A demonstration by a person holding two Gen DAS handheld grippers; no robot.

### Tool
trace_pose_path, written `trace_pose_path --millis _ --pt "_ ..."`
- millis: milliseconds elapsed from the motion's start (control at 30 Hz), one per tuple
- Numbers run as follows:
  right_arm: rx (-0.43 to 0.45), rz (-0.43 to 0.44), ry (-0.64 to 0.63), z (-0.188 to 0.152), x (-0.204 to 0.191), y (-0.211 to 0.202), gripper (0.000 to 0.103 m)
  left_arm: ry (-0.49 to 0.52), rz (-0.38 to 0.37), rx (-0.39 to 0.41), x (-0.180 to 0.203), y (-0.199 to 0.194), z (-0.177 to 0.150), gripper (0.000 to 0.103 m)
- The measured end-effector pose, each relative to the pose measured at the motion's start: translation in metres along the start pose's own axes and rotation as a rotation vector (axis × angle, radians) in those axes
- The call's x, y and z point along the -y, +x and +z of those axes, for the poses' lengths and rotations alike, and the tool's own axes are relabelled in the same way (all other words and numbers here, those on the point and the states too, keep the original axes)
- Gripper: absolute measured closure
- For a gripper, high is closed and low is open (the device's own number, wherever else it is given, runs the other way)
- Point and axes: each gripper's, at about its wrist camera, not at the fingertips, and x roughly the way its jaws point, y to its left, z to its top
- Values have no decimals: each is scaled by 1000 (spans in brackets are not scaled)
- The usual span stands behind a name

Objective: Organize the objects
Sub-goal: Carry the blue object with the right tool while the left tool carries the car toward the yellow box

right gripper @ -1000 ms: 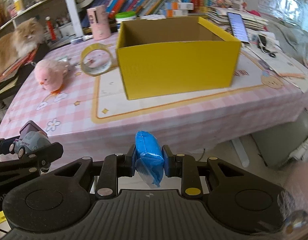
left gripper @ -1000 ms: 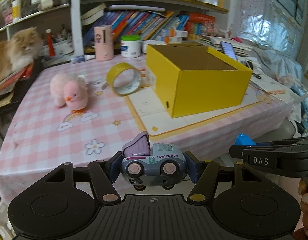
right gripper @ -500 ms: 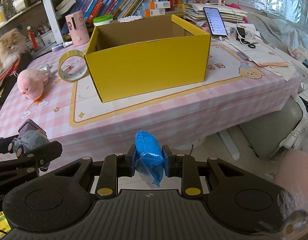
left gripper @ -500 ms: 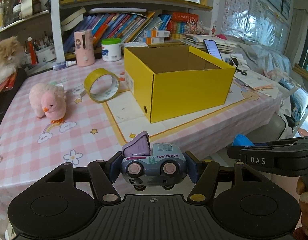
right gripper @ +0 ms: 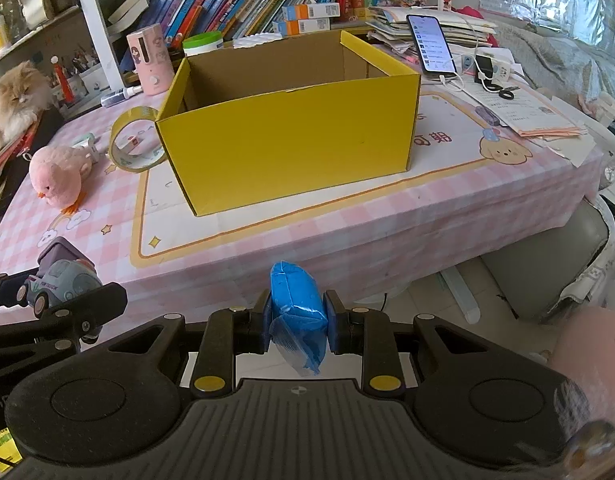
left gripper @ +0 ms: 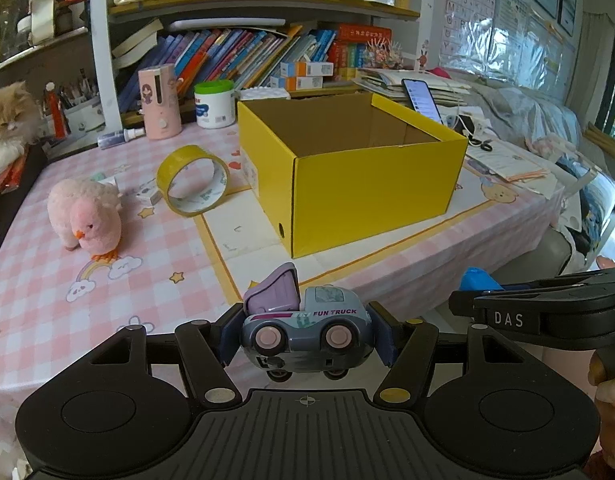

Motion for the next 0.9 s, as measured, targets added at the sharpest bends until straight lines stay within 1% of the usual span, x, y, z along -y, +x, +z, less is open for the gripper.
trace_pose_path --millis 500,700,900 --pt "-17 -12 9 10 14 13 79 20 -19 -6 10 16 10 39" --pt "-20 -15 8 16 17 18 79 23 -24 13 12 19 16 39" --pt "-13 -14 -21 27 18 22 79 21 -20 43 15 21 25 39"
